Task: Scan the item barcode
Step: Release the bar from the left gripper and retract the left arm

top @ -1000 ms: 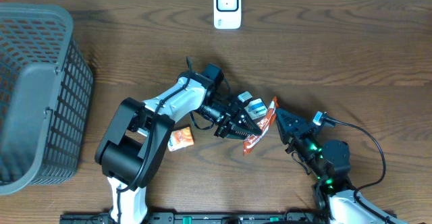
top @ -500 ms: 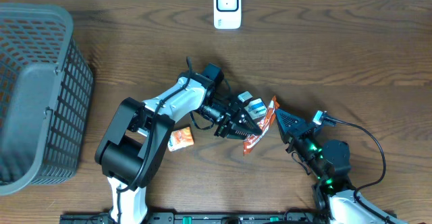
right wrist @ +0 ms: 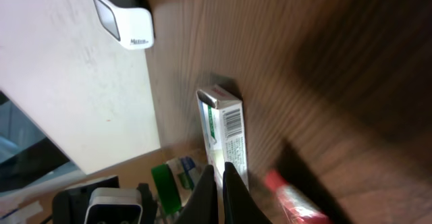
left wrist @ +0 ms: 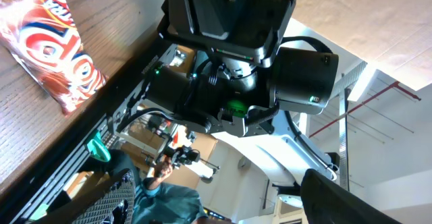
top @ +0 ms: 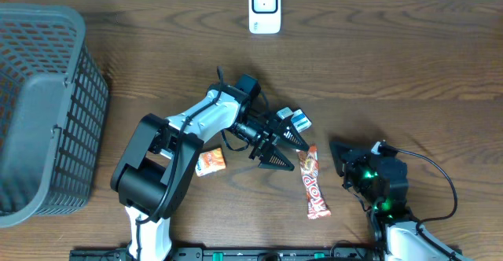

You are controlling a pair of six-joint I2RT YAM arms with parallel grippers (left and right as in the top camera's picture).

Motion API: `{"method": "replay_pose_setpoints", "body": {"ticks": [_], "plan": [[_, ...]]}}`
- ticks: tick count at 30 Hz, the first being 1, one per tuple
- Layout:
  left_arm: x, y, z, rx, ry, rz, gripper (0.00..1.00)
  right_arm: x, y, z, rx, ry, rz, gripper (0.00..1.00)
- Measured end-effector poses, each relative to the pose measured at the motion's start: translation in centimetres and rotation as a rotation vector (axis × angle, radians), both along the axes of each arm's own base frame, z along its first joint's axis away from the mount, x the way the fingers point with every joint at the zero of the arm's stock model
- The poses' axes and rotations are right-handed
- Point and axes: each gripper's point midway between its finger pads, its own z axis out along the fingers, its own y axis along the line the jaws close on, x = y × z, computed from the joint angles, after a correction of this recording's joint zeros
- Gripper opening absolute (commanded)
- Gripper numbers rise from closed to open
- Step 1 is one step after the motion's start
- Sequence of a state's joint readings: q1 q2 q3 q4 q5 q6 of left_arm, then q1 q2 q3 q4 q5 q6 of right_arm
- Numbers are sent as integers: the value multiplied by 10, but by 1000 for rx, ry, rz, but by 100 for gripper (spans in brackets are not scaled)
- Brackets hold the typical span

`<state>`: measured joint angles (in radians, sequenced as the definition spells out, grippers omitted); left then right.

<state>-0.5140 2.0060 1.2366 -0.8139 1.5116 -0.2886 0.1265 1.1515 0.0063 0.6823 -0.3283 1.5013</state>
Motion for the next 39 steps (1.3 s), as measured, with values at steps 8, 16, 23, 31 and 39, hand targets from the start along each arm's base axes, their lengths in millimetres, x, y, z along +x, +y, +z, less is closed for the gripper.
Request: {"method": "replay_pose_setpoints", "body": {"ticks": [8, 16, 23, 31, 39], "plan": [[3, -1, -7, 18, -53, -3, 87, 2, -1, 10, -77, -82, 48, 34], [13, 14, -10, 251, -384, -4, 87, 2, -12, 26, -147, -174, 70, 76], [49, 22, 98, 388, -1080, 168, 90, 1, -18, 40, -193, -229, 72, 79], [76, 90, 255, 518, -1731, 630, 95, 10, -22, 96, -355, -211, 137, 94], [117, 195, 334, 917, -2026, 995, 100, -12, -53, 188, -726, -147, 180, 99]]}}
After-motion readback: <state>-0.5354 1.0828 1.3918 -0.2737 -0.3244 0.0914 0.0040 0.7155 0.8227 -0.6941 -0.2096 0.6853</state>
